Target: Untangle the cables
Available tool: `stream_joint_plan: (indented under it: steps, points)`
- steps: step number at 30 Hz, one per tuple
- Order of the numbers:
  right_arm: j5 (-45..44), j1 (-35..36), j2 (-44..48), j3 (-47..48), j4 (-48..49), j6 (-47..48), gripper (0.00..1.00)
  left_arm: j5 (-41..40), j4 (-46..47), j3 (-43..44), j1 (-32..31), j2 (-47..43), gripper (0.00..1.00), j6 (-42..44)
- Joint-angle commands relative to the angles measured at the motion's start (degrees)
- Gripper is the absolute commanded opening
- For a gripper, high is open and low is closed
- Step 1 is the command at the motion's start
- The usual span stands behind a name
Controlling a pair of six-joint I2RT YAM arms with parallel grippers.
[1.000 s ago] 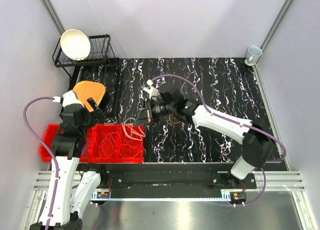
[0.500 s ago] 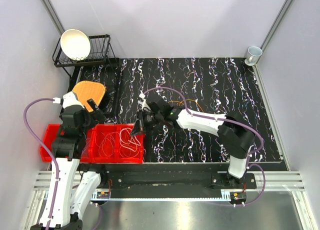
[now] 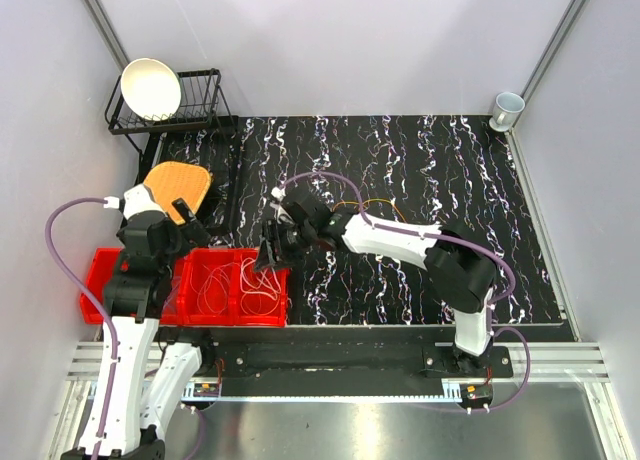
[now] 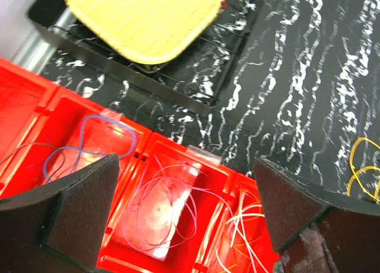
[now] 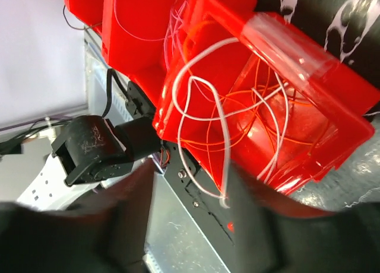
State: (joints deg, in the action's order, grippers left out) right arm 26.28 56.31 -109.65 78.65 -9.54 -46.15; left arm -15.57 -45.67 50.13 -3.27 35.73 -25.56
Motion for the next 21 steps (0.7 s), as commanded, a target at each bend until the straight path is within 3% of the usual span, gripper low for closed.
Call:
stream_joint_plan:
  steps: [1,4,9,16,21]
  points:
    - [-4.7,0.5,5.3,8.3,-10.5,8.9,0.68,-6.1,-0.2,0.6,-0.1,-2.4,0.99,-1.3]
    - [-9.0,-0.7,7.6,13.2,-18.7,14.0,0.99,-5.6,0.8,-0.4,-0.1,-4.5,0.99,-1.2]
    - [-13.3,-11.0,13.7,10.7,-20.3,16.5,1.00,-5.4,0.8,0.8,-0.1,-4.1,0.99,-0.9]
    - [-23.8,-26.3,19.0,0.9,-17.8,16.6,1.00,10.7,3.3,7.0,-0.3,1.4,0.99,-2.7]
    - [-23.1,-32.1,18.1,-5.6,-11.8,16.1,1.00,15.2,7.8,7.4,-2.1,5.3,0.99,-3.2]
